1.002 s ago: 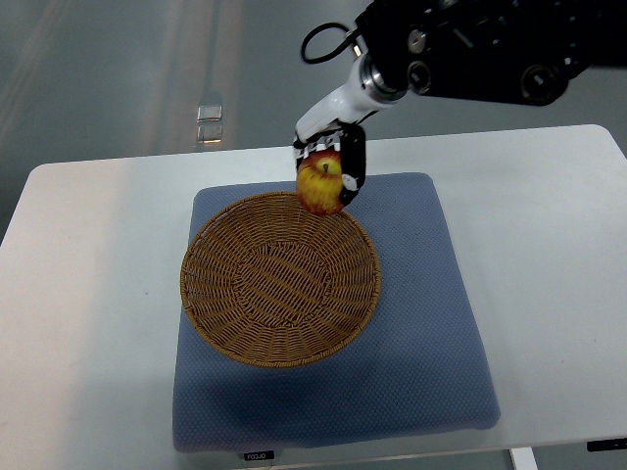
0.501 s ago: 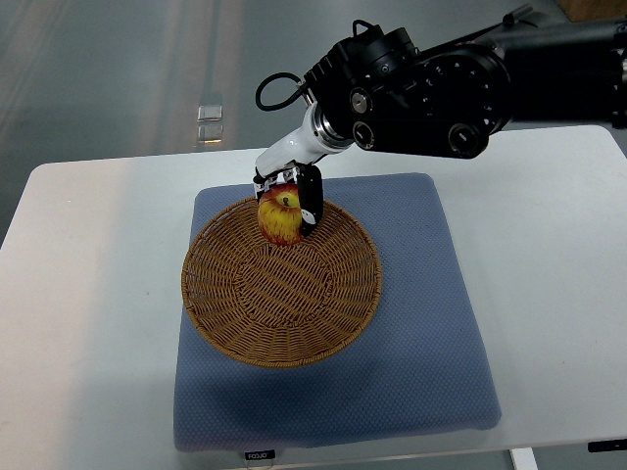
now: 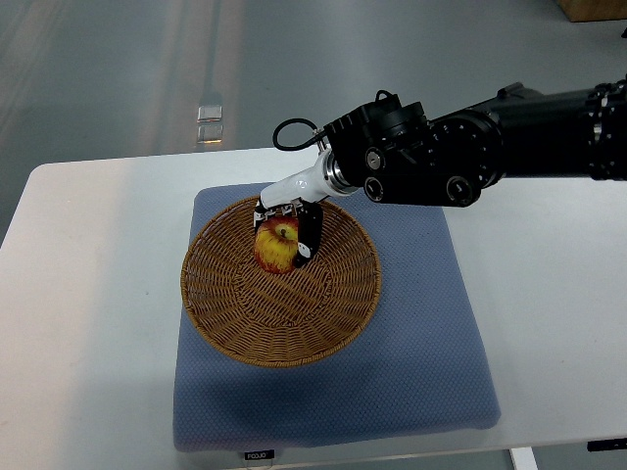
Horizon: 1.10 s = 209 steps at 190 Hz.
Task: Place red apple in basket with right hand
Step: 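Open the right hand to release the apple inside the basket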
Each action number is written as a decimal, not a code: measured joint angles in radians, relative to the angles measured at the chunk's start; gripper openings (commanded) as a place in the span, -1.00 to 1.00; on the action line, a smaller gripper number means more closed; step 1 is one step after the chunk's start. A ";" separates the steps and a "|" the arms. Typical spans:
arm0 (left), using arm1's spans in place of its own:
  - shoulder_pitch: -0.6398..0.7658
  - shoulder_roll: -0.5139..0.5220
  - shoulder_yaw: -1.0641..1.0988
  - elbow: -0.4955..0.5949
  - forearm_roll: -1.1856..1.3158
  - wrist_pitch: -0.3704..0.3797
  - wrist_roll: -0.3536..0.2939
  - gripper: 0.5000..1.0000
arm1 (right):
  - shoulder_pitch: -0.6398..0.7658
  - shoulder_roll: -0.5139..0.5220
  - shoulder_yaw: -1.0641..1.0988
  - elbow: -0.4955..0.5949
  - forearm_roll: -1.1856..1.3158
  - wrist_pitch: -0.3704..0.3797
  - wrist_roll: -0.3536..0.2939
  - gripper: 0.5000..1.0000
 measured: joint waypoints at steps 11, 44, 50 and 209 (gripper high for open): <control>0.000 0.000 0.000 0.000 0.000 0.000 0.000 1.00 | -0.011 0.000 0.005 0.000 -0.001 -0.009 0.003 -0.46; 0.000 0.000 0.001 -0.002 0.000 0.000 0.000 1.00 | -0.038 0.000 0.018 0.002 -0.001 -0.025 0.012 -0.39; 0.000 0.000 0.001 -0.003 0.000 0.000 0.000 1.00 | -0.044 0.000 0.021 0.003 -0.001 -0.030 0.015 -0.34; -0.001 0.000 0.002 -0.001 0.000 0.000 0.000 1.00 | -0.136 0.000 0.030 -0.010 -0.011 -0.076 0.019 0.67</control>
